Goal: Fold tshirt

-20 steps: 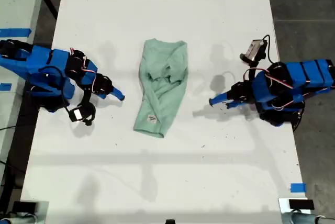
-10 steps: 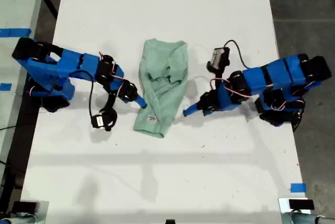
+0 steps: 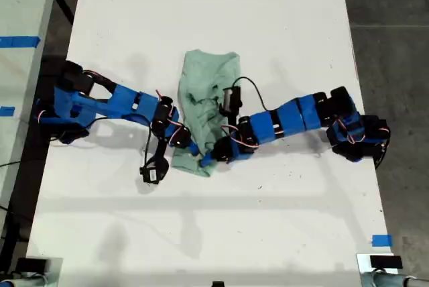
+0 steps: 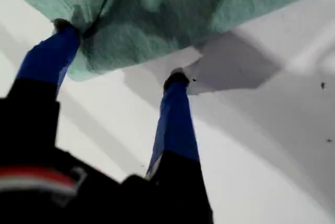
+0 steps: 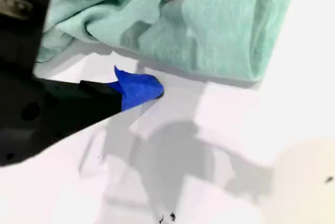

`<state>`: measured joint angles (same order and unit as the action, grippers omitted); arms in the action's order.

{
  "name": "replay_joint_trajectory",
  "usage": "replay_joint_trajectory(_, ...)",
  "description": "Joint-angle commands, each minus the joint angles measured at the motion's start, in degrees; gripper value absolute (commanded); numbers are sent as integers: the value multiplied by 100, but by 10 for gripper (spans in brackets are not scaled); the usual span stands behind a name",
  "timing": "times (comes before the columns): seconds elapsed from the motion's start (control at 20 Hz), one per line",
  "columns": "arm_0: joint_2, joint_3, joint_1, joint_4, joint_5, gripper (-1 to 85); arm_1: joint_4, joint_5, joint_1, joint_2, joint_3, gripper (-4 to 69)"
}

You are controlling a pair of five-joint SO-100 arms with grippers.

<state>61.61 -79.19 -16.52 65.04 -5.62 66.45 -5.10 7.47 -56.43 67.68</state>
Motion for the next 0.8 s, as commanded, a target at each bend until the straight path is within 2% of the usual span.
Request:
replay_joint_trajectory(0.0,-343,281,-70,-325,132,231,-44,-62,9,466,-668,293)
replay_joint_trajectory(0.1,-519,316,-79,-510,158,107,-352,79,0,817,-677,254)
replay_joint_trajectory(0.15,-536,316,-88,-606,158,49,-510,132,9,984,-677,201)
replay_joint_trajectory(0.2,-536,316,-97,-721,114,1,-633,229,9,1134,-677,112)
replay_joint_trajectory(0.3,-527,369,-123,-844,35,0,-765,290,9,1283,-694,-19)
replay_joint_trajectory(0.5,-360,738,-264,-694,-281,0,-571,-97,114,835,-712,-19)
replay_joint_trajectory(0.75,-237,2830,-782,431,-1204,0,923,-765,694,-70,-1978,-18)
